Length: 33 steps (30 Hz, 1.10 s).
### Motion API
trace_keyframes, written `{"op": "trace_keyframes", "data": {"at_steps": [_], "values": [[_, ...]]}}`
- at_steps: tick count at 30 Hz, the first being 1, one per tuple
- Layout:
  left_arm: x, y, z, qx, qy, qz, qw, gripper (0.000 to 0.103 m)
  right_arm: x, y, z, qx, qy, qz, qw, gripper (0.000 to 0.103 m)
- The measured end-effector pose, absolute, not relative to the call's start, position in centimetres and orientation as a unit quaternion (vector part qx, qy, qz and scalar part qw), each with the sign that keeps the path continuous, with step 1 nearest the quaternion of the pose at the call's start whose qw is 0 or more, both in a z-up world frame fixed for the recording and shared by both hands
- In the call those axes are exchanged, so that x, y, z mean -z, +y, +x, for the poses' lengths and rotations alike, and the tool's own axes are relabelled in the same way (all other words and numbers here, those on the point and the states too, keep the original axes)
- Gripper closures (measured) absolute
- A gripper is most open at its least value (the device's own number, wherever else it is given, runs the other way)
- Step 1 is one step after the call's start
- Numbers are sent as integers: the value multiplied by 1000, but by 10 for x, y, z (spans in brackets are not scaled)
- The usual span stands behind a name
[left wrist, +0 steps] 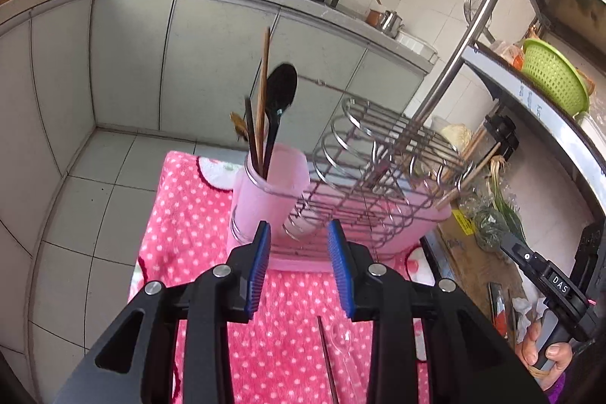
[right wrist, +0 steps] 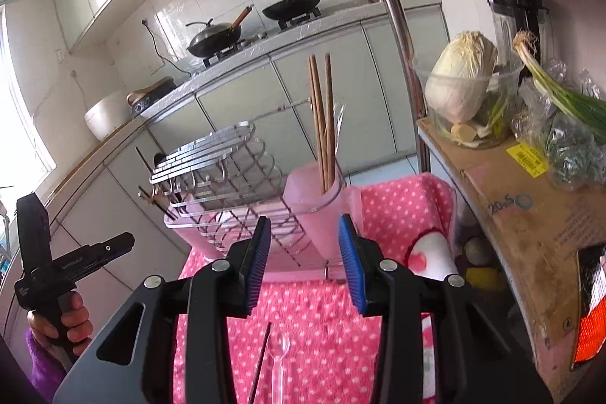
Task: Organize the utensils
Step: 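Lower both tools to the clear spoon and dark chopstick on the cloth, then grasp the dark chopstick with the left tool while the right tool grasps the clear spoon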
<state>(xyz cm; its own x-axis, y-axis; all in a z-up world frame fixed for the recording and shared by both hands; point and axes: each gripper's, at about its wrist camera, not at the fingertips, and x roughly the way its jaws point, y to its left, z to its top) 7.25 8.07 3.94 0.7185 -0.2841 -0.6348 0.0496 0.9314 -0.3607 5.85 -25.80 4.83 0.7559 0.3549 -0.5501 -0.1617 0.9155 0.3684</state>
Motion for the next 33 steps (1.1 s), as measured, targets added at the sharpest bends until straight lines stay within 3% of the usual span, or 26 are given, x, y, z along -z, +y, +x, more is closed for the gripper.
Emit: {"op": "trace_keyframes", "data": {"at_steps": [14,33], "values": [[54,49,65,119,482,-159,854,73,73,-211,80,-212,524,212,798,65],[73,54,65,122,502,-169,839,73,134,-152,115,-198,600,153,760,66]]}}
